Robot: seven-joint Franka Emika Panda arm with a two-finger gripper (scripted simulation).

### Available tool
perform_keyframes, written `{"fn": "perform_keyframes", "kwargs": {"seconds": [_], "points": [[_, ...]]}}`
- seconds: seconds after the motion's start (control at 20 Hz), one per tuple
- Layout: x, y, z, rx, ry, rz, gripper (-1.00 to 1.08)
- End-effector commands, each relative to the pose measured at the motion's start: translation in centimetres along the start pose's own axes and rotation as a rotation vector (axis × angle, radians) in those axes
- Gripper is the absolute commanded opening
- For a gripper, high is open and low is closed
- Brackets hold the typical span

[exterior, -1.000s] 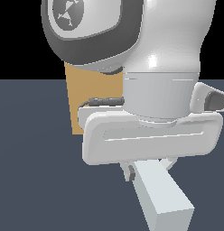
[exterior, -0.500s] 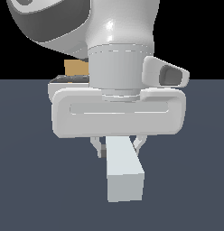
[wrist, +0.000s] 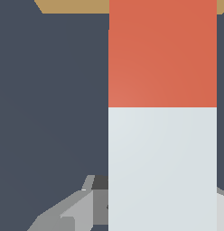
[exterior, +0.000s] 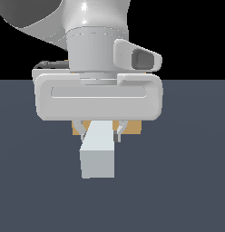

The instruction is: Insert the peg into the horizontal hole in a box.

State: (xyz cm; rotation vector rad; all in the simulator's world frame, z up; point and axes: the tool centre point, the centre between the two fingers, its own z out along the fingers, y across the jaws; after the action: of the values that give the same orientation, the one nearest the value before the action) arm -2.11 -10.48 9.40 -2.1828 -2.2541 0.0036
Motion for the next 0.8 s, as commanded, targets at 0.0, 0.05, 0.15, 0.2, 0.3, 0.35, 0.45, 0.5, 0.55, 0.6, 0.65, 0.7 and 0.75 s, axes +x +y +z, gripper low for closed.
{"fn": "perform_keyframes", "kwargs": {"seconds": [0.0, 0.05, 0.15, 0.2, 0.3, 0.35, 0.45, 0.5, 0.55, 0.6, 0.65, 0.7, 0.75], "points": [[0.24, -0.3, -0.51, -0.004, -0.001, 0.007, -1.0], [0.31, -0.4, -0.59, -0.004, -0.001, 0.008, -1.0], [0.38, -0.52, -0.67, -0.004, -0.001, 0.01, -1.0], [0.4, -0.53, -0.68, -0.004, -0.001, 0.01, -1.0], [0.4, -0.53, -0.68, -0.004, -0.001, 0.01, -1.0], [0.4, -0.53, -0.68, -0.004, -0.001, 0.01, -1.0], [0.42, -0.57, -0.56, -0.002, -0.001, 0.01, -1.0], [0.43, -0.38, -0.82, -0.006, -0.001, 0.01, -1.0], [0.43, -0.31, -0.92, -0.008, -0.002, 0.01, -1.0], [0.43, -0.31, -0.92, -0.008, -0.002, 0.01, -1.0], [0.43, -0.31, -0.92, -0.008, -0.002, 0.01, -1.0], [0.43, -0.31, -0.92, -0.008, -0.002, 0.01, -1.0], [0.45, -0.46, -0.68, -0.003, -0.001, 0.01, -1.0]]}}
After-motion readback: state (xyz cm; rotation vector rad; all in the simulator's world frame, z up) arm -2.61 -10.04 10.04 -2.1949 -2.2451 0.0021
